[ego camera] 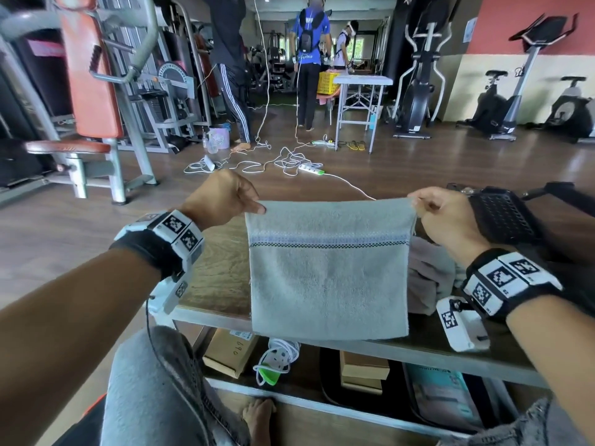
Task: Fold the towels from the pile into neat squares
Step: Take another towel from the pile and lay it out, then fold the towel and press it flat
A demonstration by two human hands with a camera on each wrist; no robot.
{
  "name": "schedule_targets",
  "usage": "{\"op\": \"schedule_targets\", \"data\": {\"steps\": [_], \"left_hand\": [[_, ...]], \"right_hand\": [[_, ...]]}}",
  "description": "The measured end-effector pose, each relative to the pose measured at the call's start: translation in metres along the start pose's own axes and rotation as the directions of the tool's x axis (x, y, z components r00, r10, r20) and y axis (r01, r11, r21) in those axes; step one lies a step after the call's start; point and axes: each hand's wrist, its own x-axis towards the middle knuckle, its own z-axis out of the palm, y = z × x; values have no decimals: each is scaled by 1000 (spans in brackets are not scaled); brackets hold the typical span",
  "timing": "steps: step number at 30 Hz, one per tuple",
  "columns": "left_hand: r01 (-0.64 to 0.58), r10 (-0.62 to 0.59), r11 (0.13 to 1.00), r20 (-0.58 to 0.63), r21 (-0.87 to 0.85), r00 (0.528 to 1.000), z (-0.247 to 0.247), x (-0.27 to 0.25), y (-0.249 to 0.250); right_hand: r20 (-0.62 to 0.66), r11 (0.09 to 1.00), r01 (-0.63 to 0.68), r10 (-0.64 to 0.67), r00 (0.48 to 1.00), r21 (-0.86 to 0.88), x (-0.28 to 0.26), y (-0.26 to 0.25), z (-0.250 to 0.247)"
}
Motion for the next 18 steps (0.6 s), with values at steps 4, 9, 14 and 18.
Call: {"op": "schedule_targets", "data": {"steps": [4,9,14,18], "left_hand": [[55,-52,998,-129,16,990,-19,33,3],[26,-18,999,-301,23,953,-46,46,9],[29,-80,990,-382,-137,921,-30,14,-12],[90,-121,978,-161,-189,980,19,-36,-46]], "right_hand": [[-27,999,4,-5,1000,-39,42,-24,13],[-89,1000,12,-9,996,29,83,-54,17],[-56,992,99,-94,994,76,55,-41,20],[306,999,47,-47,951,8,3,16,29]]}}
